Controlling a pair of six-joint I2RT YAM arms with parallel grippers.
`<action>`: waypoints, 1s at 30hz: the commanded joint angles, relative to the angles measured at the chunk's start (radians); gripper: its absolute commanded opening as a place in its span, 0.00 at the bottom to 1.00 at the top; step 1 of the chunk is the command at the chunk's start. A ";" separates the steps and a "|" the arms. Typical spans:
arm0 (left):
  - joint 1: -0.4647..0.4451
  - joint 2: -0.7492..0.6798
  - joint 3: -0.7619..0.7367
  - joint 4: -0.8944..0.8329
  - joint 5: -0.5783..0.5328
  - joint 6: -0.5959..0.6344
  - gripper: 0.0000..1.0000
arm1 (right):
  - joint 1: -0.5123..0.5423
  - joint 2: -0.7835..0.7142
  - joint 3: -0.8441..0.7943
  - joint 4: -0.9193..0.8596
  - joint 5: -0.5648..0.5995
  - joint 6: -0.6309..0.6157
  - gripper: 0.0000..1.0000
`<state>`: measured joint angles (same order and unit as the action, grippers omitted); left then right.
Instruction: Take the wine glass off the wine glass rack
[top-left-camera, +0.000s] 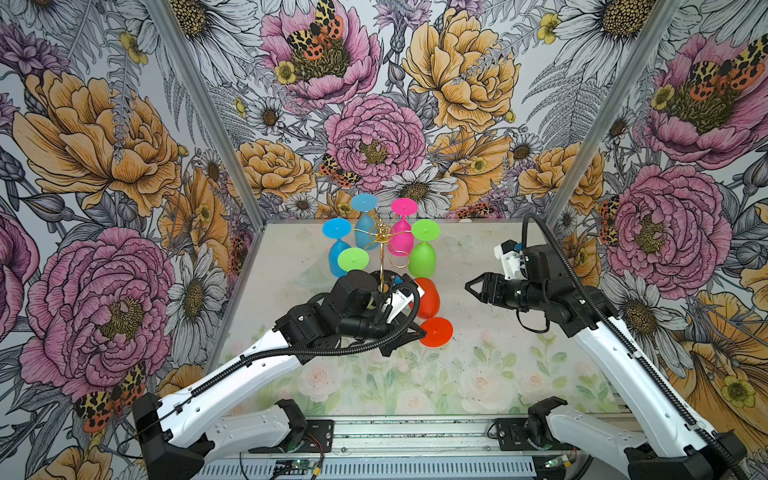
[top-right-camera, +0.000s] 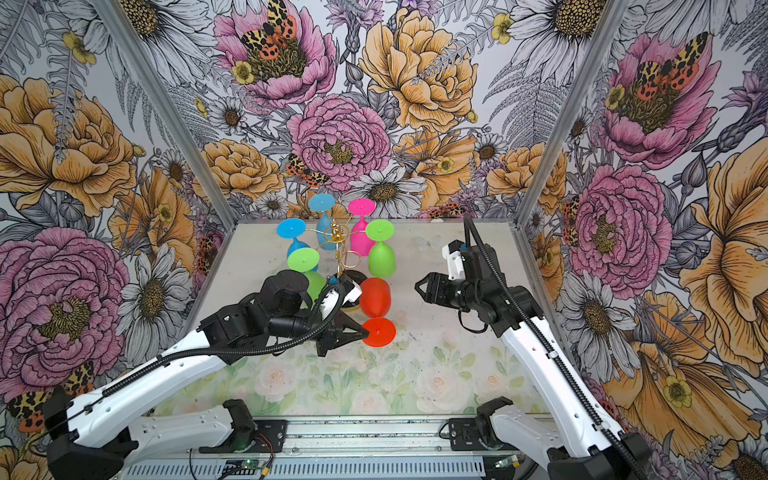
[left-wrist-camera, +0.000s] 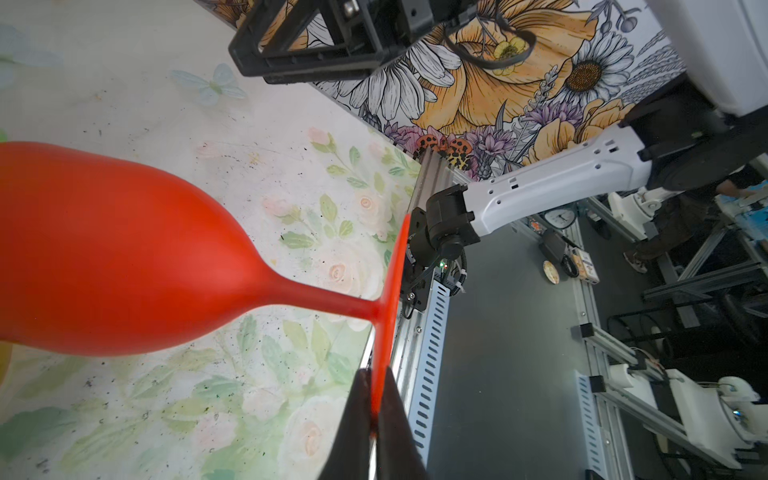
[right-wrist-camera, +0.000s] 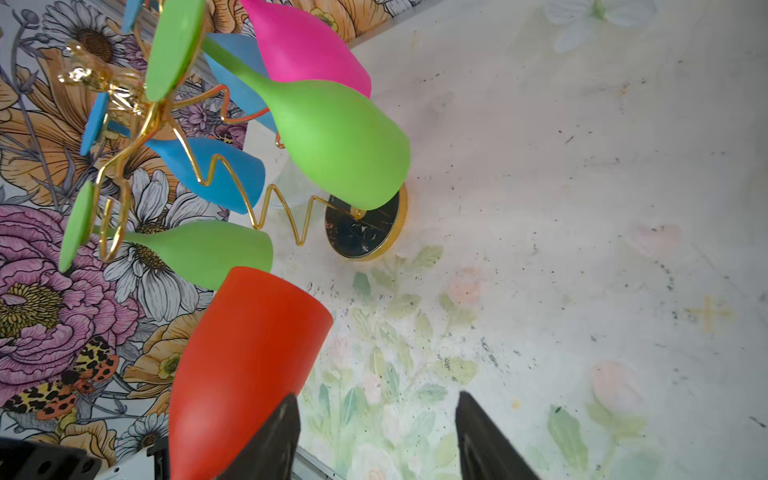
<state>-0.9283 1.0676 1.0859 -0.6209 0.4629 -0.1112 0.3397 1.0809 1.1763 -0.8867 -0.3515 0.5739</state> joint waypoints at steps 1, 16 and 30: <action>-0.052 -0.012 -0.028 0.030 -0.164 0.129 0.00 | -0.003 0.039 0.060 -0.085 0.038 -0.064 0.61; -0.244 0.033 -0.127 0.078 -0.607 0.463 0.00 | -0.002 0.193 0.238 -0.100 -0.111 -0.114 0.61; -0.393 0.018 -0.237 0.188 -0.968 0.781 0.00 | 0.004 0.307 0.371 -0.121 -0.241 -0.146 0.64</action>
<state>-1.3083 1.1015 0.8742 -0.5114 -0.3752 0.5556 0.3397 1.3769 1.4979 -0.9989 -0.5377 0.4519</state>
